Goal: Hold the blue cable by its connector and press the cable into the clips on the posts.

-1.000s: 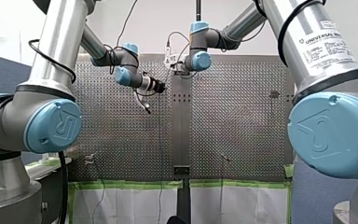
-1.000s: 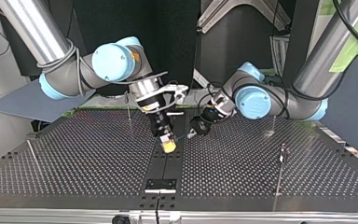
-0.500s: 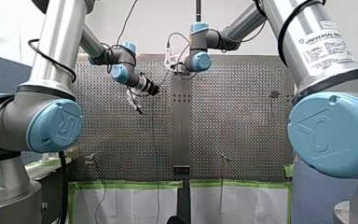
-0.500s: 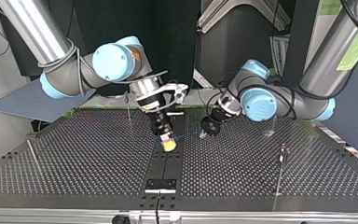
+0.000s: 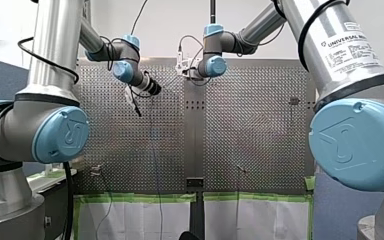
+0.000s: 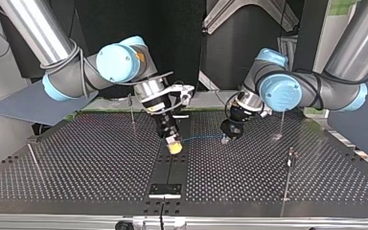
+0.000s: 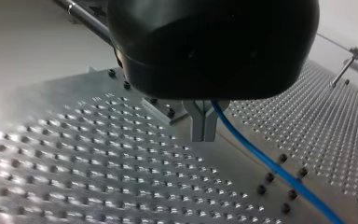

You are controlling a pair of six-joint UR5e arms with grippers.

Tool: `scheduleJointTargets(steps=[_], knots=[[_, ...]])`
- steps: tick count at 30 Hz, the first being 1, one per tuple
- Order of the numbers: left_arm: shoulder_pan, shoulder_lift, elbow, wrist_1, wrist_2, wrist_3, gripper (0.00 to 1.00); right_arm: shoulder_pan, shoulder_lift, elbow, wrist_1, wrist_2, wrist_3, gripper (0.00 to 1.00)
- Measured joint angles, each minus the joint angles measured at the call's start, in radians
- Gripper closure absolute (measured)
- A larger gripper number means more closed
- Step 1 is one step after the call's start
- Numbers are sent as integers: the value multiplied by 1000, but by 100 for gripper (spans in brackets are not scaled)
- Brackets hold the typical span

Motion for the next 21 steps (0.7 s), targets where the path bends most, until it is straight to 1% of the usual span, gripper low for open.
scheduleJointTargets(steps=[8,10,15,21], knots=[[19,68,-67,64,-68,68,100,1,0,11,-2,-2,0,100],[22,82,-82,67,-83,83,100,2,0,12,-1,-3,1,100],[30,127,-122,39,-127,127,100,4,0,13,-1,-4,2,100],[39,177,-132,-7,-177,177,100,6,0,13,-1,-5,2,100]])
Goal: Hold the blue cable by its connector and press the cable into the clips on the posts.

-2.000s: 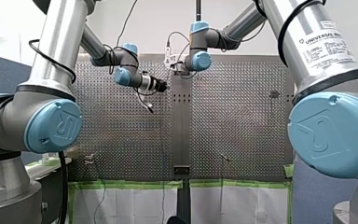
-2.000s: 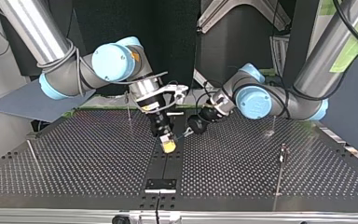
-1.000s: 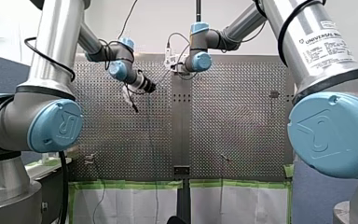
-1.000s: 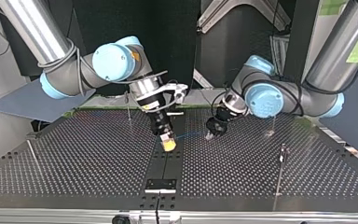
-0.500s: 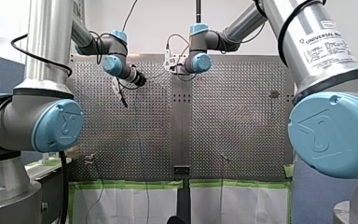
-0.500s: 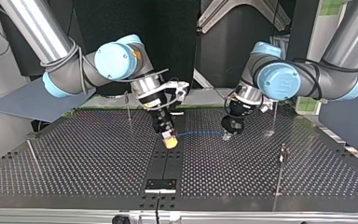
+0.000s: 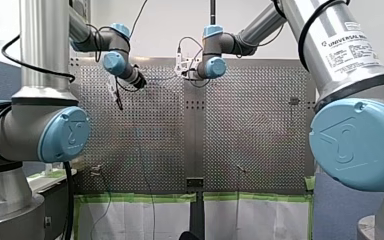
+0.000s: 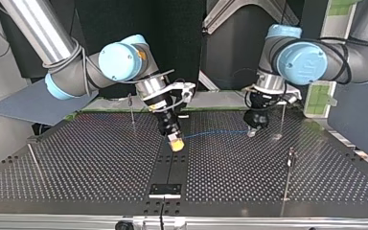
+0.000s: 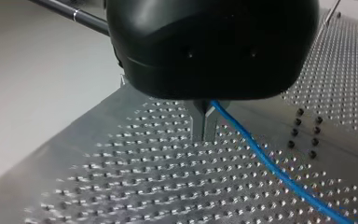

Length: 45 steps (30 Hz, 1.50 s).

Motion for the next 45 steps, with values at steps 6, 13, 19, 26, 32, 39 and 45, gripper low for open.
scheduleJointTargets(steps=[6,13,19,26,32,39,45], knots=[[10,52,-8,-50,-52,52,100,3,0,1,1,0,0,100],[30,111,-40,-60,-111,89,100,22,-1,0,0,0,-5,100],[49,142,-46,-73,-164,113,100,41,-4,0,0,0,-6,100],[73,145,-46,-68,-223,120,100,58,-6,0,-2,0,-6,100],[92,145,-45,-62,-238,126,100,74,-6,0,-4,-8,-6,100],[107,146,-34,-52,-225,139,100,94,-8,0,-6,-9,-6,100],[112,146,-22,-49,-218,152,100,105,-10,0,-12,-9,-6,100]])
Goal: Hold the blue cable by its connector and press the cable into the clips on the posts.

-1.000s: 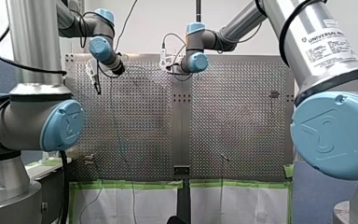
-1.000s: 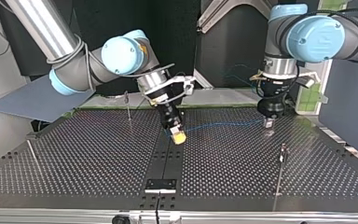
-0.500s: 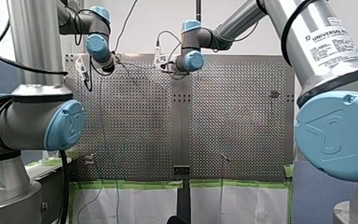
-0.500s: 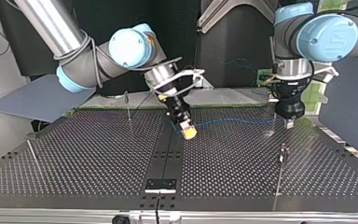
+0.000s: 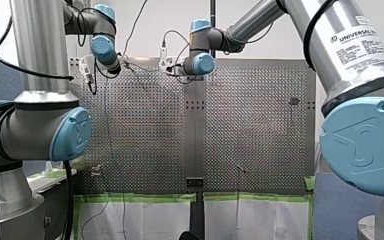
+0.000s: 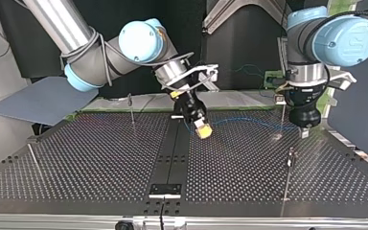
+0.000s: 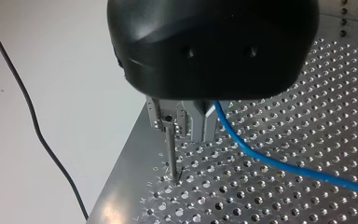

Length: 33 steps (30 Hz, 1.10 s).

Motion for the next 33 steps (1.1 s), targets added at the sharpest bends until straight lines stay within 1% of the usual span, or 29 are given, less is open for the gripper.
scheduleJointTargets(steps=[7,13,21,27,30,33], knots=[[9,2,2,22,2,15,100,9,-2,-9,-6,1,0,100],[12,15,2,38,8,47,100,18,-2,-23,-7,1,0,100],[13,18,2,44,8,88,100,23,-1,-24,-9,5,3,100],[15,14,2,46,7,107,100,28,-1,-26,-11,5,5,100],[17,5,2,56,8,112,100,26,-1,-27,-12,6,11,100],[20,-8,2,74,11,112,100,22,-1,-27,-12,7,23,100]])
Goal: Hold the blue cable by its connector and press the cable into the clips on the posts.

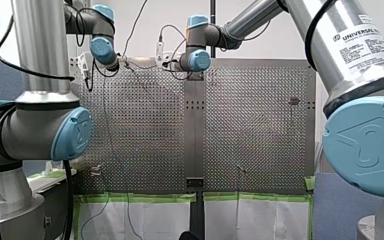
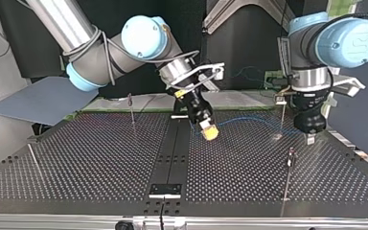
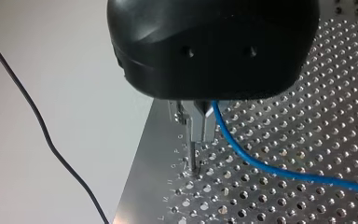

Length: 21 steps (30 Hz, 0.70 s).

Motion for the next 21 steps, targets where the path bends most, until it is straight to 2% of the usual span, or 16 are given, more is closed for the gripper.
scheduleJointTargets(steps=[10,21], knots=[[3,-42,39,22,16,-9,100,-16,1,-2,-5,0,28,100],[10,-77,69,12,28,-12,100,-37,3,-9,-7,0,38,100]])
